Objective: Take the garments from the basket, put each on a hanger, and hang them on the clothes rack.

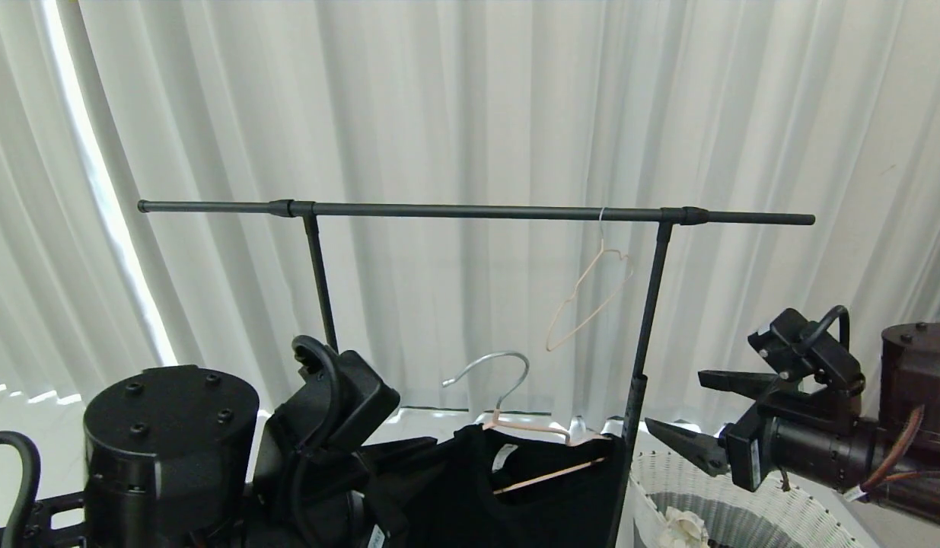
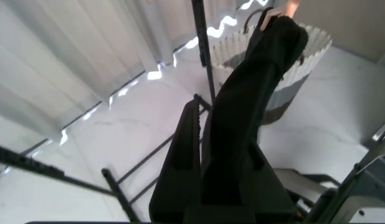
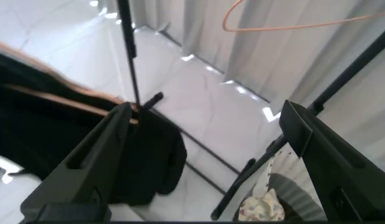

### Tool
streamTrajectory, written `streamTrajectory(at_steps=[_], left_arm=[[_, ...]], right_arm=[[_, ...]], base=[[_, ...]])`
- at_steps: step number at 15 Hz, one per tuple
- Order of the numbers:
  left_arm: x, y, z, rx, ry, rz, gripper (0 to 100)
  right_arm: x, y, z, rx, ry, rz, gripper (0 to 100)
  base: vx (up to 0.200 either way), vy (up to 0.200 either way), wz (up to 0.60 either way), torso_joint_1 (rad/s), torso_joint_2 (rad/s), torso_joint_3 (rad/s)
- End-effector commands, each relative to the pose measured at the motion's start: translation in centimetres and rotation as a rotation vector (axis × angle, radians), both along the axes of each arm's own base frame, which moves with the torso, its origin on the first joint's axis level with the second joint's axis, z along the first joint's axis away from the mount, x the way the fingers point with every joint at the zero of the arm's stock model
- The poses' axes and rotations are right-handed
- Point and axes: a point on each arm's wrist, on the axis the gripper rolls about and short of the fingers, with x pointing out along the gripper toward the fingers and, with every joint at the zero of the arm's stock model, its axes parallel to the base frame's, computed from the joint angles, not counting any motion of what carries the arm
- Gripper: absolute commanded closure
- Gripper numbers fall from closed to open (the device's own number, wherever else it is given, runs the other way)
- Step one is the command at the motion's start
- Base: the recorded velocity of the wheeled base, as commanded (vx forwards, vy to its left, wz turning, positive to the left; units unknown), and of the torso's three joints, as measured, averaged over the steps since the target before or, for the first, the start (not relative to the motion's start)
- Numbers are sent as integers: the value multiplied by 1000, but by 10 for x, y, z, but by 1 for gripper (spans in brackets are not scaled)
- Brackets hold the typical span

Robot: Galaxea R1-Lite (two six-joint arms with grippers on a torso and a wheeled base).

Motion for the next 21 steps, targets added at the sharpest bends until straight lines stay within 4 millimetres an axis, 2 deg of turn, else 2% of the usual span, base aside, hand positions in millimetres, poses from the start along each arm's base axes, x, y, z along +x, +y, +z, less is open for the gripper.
streamTrajectory(at_steps=[1, 6, 11, 16, 21], left_arm=[[0, -1, 1, -15, -5, -15, 100], [-7, -2, 11, -70, -40, -67, 100], [-22, -15, 13, -78, -56, -174, 100], [-33, -24, 16, -87, -65, -237, 100], [-30, -29, 24, -115, -87, -241, 100]], right_arm=[[-6, -4, 22, 21, -73, 31, 0], [-14, 6, 21, -158, -174, 322, 0], [-22, 33, 38, -293, -135, 544, 0], [-14, 44, 31, -376, -101, 599, 0], [-18, 55, 26, -390, -88, 643, 0]], base=[[0, 0, 0, 0, 0, 0], [0, 0, 0, 0, 0, 0], [0, 0, 0, 0, 0, 0], [0, 0, 0, 0, 0, 0], [0, 0, 0, 0, 0, 0]])
